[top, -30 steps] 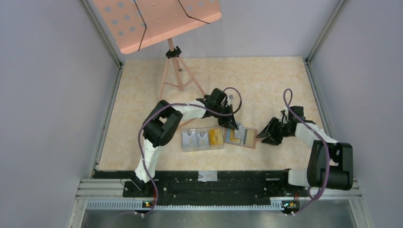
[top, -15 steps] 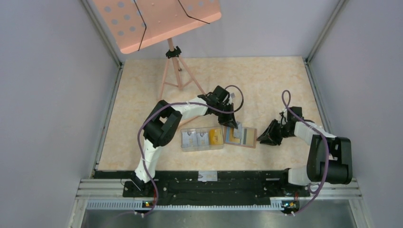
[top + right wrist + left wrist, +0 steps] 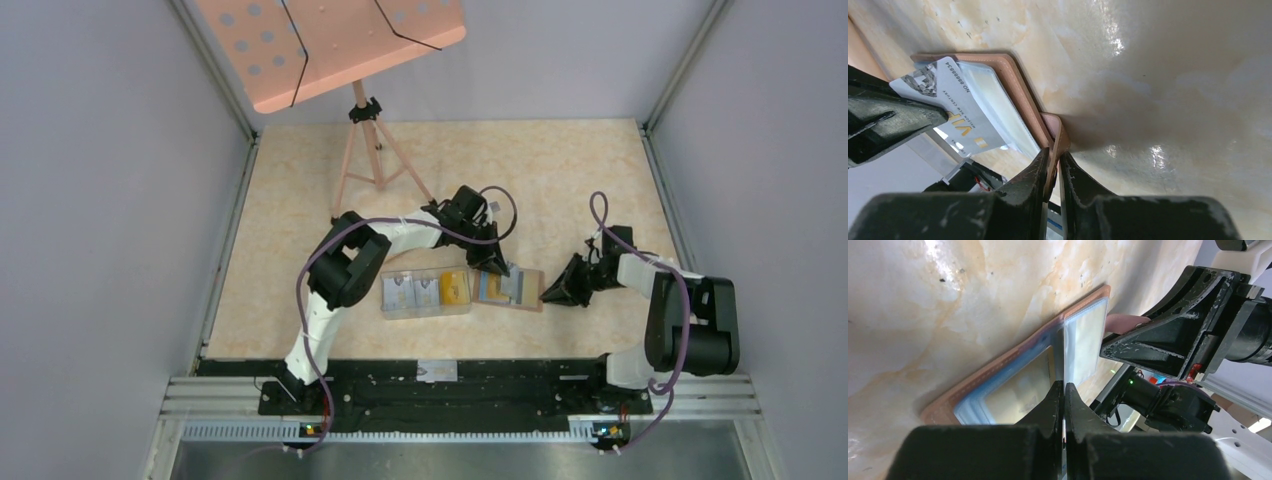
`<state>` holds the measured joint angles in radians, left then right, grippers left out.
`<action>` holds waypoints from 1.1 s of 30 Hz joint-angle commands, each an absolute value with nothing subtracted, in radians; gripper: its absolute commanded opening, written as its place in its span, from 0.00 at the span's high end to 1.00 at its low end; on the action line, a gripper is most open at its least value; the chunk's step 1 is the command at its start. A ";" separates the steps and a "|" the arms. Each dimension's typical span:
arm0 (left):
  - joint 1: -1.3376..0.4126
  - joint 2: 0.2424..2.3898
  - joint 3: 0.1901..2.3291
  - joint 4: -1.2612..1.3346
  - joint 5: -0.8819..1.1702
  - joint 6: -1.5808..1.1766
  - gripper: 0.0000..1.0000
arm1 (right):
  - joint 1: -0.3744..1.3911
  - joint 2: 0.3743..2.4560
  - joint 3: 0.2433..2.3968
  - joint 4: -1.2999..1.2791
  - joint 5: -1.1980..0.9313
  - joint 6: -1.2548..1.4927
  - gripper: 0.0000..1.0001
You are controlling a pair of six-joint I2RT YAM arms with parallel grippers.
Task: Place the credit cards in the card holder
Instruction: Insert the credit card into the card holder.
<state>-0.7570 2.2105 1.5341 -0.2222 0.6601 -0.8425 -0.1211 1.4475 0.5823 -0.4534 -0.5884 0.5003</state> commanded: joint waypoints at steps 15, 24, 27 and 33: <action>-0.777 2.171 1.492 -0.216 0.680 -0.871 1.00 | -0.124 1.467 0.572 -0.402 -0.633 0.499 0.95; -0.788 2.164 1.513 -0.291 0.675 -0.831 1.00 | -0.125 1.471 0.568 -0.393 -0.640 0.499 0.96; -0.795 2.165 1.514 -0.293 0.689 -0.826 1.00 | -0.125 1.470 0.568 -0.392 -0.643 0.499 0.96; -0.798 2.152 1.509 -0.327 0.684 -0.805 1.00 | -0.125 1.473 0.567 -0.390 -0.644 0.498 0.97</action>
